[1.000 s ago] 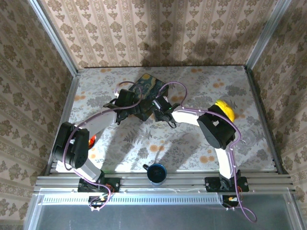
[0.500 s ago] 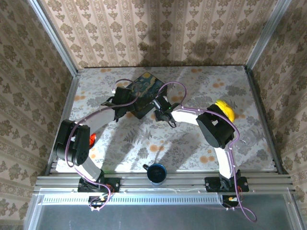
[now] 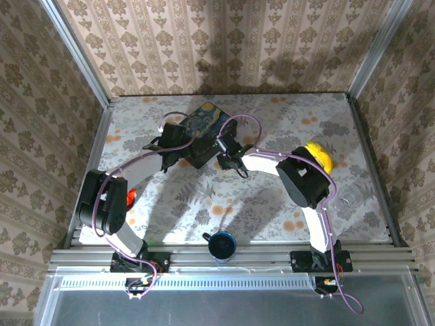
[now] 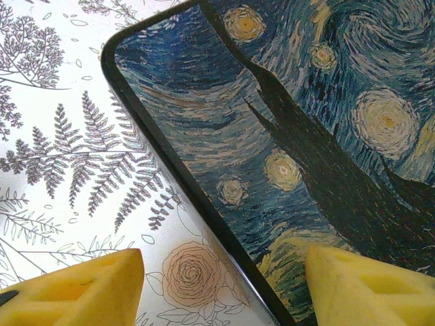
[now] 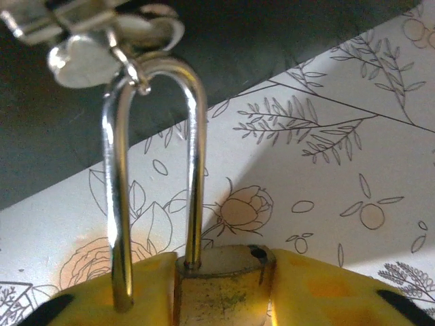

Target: Unlock a padlock with a key

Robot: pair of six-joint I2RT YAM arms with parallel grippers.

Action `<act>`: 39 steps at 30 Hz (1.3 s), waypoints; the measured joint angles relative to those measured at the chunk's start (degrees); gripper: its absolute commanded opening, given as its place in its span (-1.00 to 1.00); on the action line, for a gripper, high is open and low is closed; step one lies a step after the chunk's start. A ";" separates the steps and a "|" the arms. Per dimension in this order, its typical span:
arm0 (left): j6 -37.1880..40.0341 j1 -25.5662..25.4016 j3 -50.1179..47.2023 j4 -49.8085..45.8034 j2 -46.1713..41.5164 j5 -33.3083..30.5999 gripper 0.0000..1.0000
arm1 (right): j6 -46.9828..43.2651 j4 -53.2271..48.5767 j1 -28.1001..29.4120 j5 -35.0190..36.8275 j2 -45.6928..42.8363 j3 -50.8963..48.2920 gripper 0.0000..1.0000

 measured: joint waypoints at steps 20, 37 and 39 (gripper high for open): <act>5.99 -4.63 3.65 -2.99 -3.34 -7.04 0.87 | 1.20 8.50 -1.86 -4.31 -3.58 -5.64 -1.00; 9.88 -6.60 7.06 -4.52 4.83 -13.33 0.86 | 12.72 14.14 -3.19 -9.27 -4.31 -8.61 -1.00; 9.88 -6.86 6.71 -4.09 4.74 -13.79 0.86 | 14.78 15.19 -3.32 -10.08 -4.50 -9.29 -1.00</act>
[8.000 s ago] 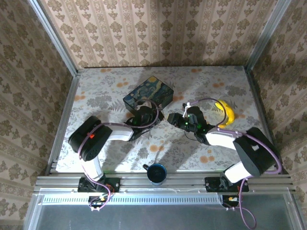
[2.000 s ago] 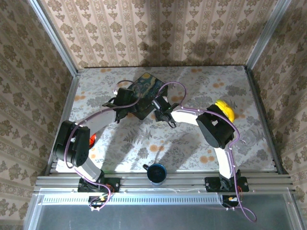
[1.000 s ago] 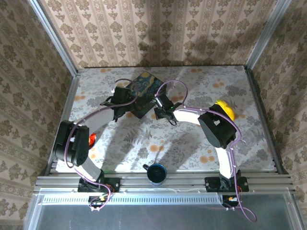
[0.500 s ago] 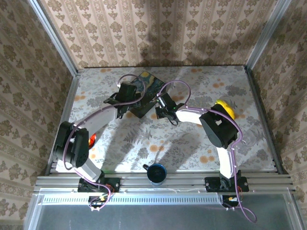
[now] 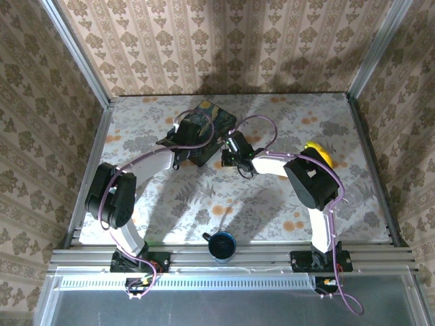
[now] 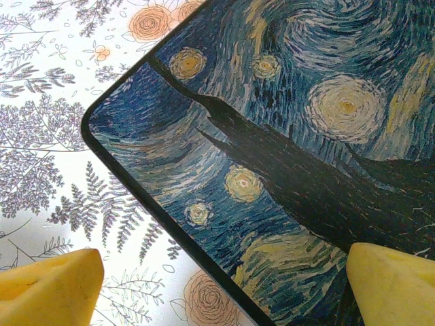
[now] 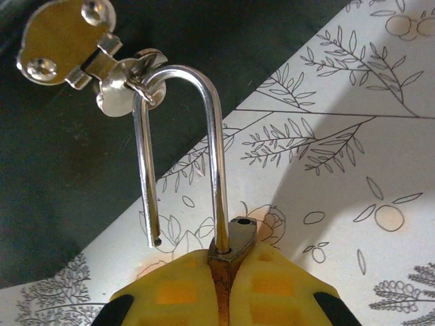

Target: Unlock a padlock with a key

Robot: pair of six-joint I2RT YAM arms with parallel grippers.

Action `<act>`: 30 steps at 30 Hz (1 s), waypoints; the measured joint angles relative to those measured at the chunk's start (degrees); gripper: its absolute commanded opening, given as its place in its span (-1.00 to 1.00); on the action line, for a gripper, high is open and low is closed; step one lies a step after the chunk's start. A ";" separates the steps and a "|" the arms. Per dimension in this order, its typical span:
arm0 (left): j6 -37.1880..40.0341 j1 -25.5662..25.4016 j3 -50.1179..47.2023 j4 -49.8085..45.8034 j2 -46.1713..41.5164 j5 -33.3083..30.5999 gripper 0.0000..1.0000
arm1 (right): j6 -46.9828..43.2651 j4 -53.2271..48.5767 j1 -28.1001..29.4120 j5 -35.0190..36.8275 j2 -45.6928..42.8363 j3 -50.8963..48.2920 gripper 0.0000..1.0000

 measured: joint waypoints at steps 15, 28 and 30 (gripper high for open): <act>-0.22 -1.81 -2.45 1.36 -1.73 0.02 0.84 | 10.93 4.61 -1.86 -6.32 0.20 -1.68 -1.00; -0.63 -1.81 -2.71 2.21 -1.73 1.09 0.81 | 14.78 6.97 -3.08 -9.20 1.05 -1.70 -1.00; -0.63 -1.81 -2.71 2.21 -1.73 1.33 0.81 | 14.75 6.97 -3.30 -9.42 1.05 -1.70 -1.00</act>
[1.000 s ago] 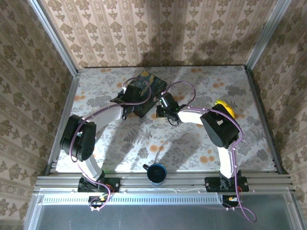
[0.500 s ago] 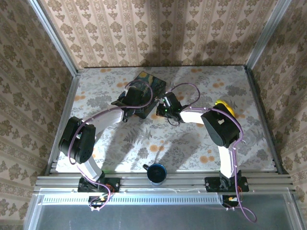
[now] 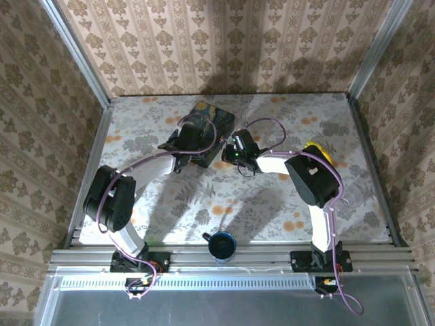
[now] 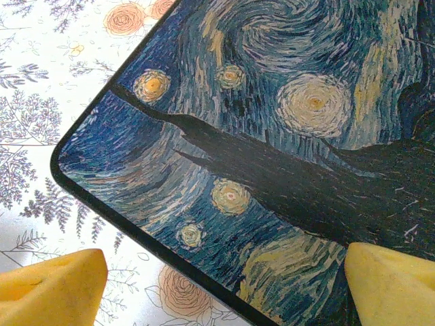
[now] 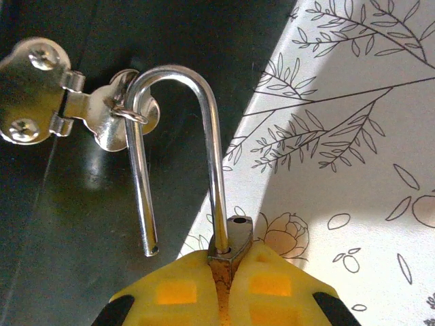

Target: Unlock a padlock with a key

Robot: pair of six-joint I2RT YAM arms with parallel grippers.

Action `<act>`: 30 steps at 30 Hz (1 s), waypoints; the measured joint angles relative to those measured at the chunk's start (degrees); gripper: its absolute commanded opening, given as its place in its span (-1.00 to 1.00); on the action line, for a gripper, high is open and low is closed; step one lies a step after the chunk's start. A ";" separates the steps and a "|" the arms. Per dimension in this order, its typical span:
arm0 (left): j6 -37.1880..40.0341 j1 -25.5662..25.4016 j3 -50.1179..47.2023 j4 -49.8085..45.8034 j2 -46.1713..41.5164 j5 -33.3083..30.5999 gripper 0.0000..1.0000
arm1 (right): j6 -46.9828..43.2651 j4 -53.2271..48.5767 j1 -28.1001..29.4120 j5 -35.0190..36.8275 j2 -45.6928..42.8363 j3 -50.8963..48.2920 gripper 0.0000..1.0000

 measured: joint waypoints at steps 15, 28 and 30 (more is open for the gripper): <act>0.02 -0.26 -0.20 0.42 0.00 0.61 0.78 | -3.96 -0.50 -2.86 -5.14 0.61 1.73 -1.00; 0.00 0.07 -1.11 1.53 -0.44 1.33 0.74 | -7.21 3.67 -4.61 -9.38 -0.63 -1.46 -1.00; 0.00 0.09 -1.14 1.57 -0.46 1.51 0.74 | -6.05 4.28 -4.83 -10.27 -0.63 -1.70 -1.00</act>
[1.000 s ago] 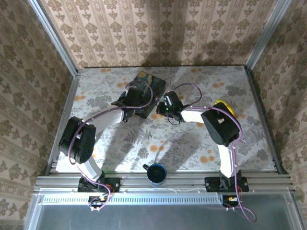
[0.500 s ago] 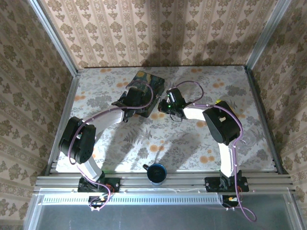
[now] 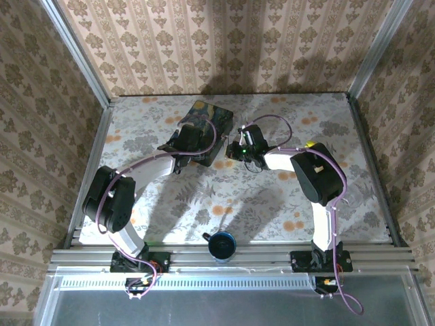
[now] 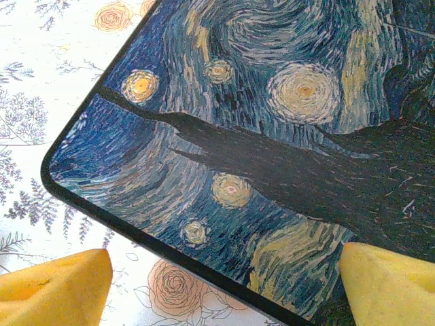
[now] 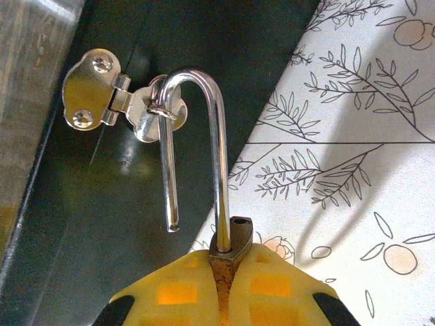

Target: Unlock a padlock with a key

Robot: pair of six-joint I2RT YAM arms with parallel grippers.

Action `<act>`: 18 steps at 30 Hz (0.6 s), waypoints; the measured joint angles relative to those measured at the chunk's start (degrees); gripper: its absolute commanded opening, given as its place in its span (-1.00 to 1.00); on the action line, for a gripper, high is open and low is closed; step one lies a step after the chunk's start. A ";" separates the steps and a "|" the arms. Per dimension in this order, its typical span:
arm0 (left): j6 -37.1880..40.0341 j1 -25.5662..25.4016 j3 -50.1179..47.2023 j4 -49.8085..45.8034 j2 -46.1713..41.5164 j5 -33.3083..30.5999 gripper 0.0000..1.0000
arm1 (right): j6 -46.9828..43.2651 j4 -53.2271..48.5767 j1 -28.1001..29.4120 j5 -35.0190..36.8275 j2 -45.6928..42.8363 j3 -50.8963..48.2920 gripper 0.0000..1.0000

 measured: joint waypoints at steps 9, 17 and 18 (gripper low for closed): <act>0.00 0.02 -0.33 0.70 0.00 0.31 0.74 | 9.42 5.33 -1.09 -4.68 0.87 -0.87 -1.00; 0.00 0.02 -0.37 0.96 0.00 0.46 0.73 | 15.54 10.51 -1.40 -5.62 2.91 -0.92 -1.00; 0.00 0.02 -0.39 0.96 0.00 0.46 0.73 | 15.96 10.69 -1.44 -5.64 2.95 -0.92 -1.00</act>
